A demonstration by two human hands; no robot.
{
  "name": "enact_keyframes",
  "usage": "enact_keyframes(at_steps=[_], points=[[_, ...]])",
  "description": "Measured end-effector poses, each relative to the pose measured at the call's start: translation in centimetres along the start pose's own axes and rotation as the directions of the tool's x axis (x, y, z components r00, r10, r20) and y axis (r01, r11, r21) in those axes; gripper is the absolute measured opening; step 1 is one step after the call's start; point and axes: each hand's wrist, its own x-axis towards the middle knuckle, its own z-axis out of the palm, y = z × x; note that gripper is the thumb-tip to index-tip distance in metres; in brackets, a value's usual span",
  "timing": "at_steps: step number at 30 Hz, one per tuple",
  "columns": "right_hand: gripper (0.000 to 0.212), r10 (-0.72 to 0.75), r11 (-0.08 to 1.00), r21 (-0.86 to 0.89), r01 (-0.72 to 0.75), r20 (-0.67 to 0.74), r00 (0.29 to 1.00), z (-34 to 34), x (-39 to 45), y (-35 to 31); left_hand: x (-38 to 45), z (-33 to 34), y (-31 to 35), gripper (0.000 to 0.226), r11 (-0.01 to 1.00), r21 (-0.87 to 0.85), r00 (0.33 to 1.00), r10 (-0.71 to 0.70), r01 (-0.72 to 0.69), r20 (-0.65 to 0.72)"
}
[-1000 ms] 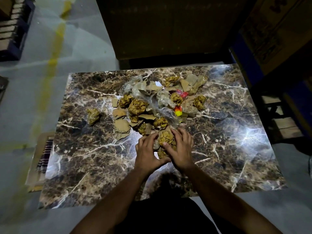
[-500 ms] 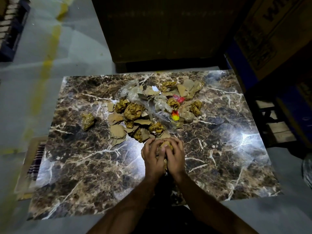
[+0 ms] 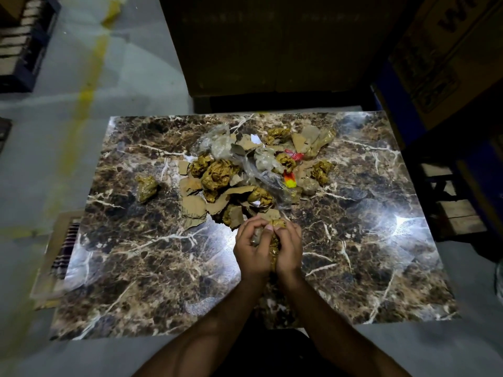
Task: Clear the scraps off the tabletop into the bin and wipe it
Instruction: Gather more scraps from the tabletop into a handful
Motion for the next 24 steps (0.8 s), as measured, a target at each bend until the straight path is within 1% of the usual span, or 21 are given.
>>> enact_keyframes(at_steps=[2, 3, 4, 7, 10, 12, 13, 15, 17, 20, 22, 24], points=[[0.065, -0.009, 0.994, 0.107, 0.009, -0.003, 1.0, -0.5, -0.8, -1.7, -0.2, 0.0, 1.0, 0.017, 1.0, -0.022, 1.0, 0.014, -0.014, 0.002], [0.061, -0.022, 0.985, 0.173, 0.022, -0.006, 1.0, -0.7, -1.2, -2.5, -0.3, 0.1, 1.5, 0.016, 0.999, -0.035, 1.0, 0.013, -0.013, 0.002], [0.063, -0.04, 0.976, 0.215, 0.04, -0.003, 0.999, -1.0, -1.6, -3.3, -0.5, 0.1, 2.0, 0.016, 0.999, -0.051, 1.0, 0.014, -0.014, 0.003], [0.064, -0.148, 0.972, 0.189, 0.136, 0.049, 0.988, -1.7, -2.2, -5.0, -1.1, 0.0, 3.6, 0.016, 0.995, -0.085, 0.999, 0.046, -0.045, 0.012], [0.06, -0.181, 0.966, 0.202, 0.163, 0.072, 0.981, -2.2, -2.8, -6.4, -1.2, -0.2, 5.3, 0.015, 0.987, -0.115, 0.992, 0.119, -0.114, 0.038], [0.052, -0.215, 0.96, 0.199, 0.199, 0.062, 0.975, -2.3, -3.0, -7.1, -1.1, -0.2, 6.4, 0.012, 0.98, -0.132, 0.986, 0.159, -0.151, 0.056], [0.048, -0.231, 0.954, 0.211, 0.212, 0.067, 0.971, -2.3, -3.0, -7.5, -1.0, -0.2, 6.9, 0.011, 0.977, -0.134, 0.982, 0.177, -0.167, 0.061], [0.044, -0.225, 0.943, 0.27, 0.193, 0.095, 0.97, -2.2, -2.7, -8.3, -0.8, -0.2, 7.8, 0.011, 0.974, -0.13, 0.979, 0.195, -0.186, 0.059], [0.04, -0.257, 0.931, 0.289, 0.223, 0.084, 0.963, -2.1, -2.2, -9.3, -0.4, -0.1, 8.7, 0.014, 0.972, -0.103, 0.974, 0.22, -0.214, 0.059], [0.03, -0.321, 0.901, 0.32, 0.292, 0.041, 0.946, -1.9, -1.7, -11.0, 0.5, 0.2, 9.8, 0.016, 0.962, -0.068, 0.96, 0.269, -0.264, 0.077], [0.021, -0.338, 0.879, 0.369, 0.303, 0.032, 0.941, -1.8, -1.5, -12.1, 1.2, 0.4, 10.3, 0.016, 0.957, -0.084, 0.955, 0.284, -0.278, 0.083], [0.019, -0.38, 0.848, 0.413, 0.333, 0.035, 0.924, -1.8, -1.4, -13.3, 1.7, 0.5, 11.0, 0.02, 0.94, -0.123, 0.938, 0.33, -0.317, 0.103]])
